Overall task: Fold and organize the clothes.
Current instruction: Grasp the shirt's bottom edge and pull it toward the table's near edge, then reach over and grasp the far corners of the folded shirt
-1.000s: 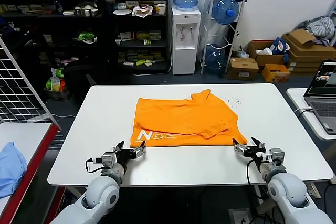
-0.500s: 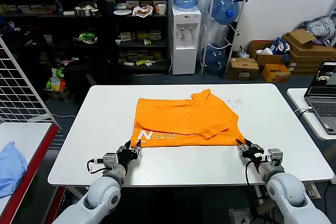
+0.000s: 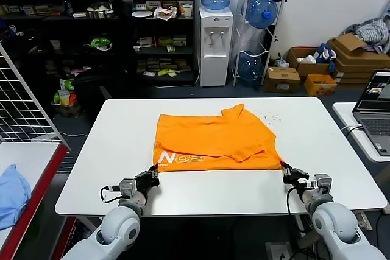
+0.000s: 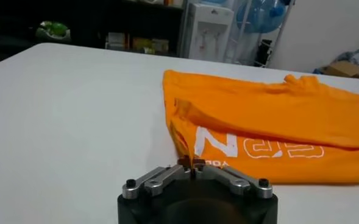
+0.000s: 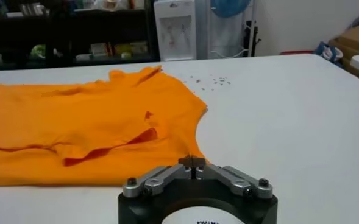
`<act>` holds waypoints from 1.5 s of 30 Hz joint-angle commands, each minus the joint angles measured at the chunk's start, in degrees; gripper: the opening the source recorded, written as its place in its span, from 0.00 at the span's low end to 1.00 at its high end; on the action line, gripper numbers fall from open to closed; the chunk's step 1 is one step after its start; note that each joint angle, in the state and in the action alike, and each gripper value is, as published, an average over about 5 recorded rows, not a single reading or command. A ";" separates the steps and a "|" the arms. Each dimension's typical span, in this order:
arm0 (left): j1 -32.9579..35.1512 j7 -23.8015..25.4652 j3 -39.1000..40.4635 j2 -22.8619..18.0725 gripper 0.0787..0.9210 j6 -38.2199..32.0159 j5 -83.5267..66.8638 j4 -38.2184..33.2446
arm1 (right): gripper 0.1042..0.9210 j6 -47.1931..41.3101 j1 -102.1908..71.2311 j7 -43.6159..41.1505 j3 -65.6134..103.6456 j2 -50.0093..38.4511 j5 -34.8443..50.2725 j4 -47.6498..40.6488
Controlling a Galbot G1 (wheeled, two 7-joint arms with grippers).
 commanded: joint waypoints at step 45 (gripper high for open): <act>4.52 0.34 -9.06 10.90 0.80 2.97 -14.90 -15.42 | 0.57 -2.90 -2.15 7.97 3.98 -4.78 4.56 17.60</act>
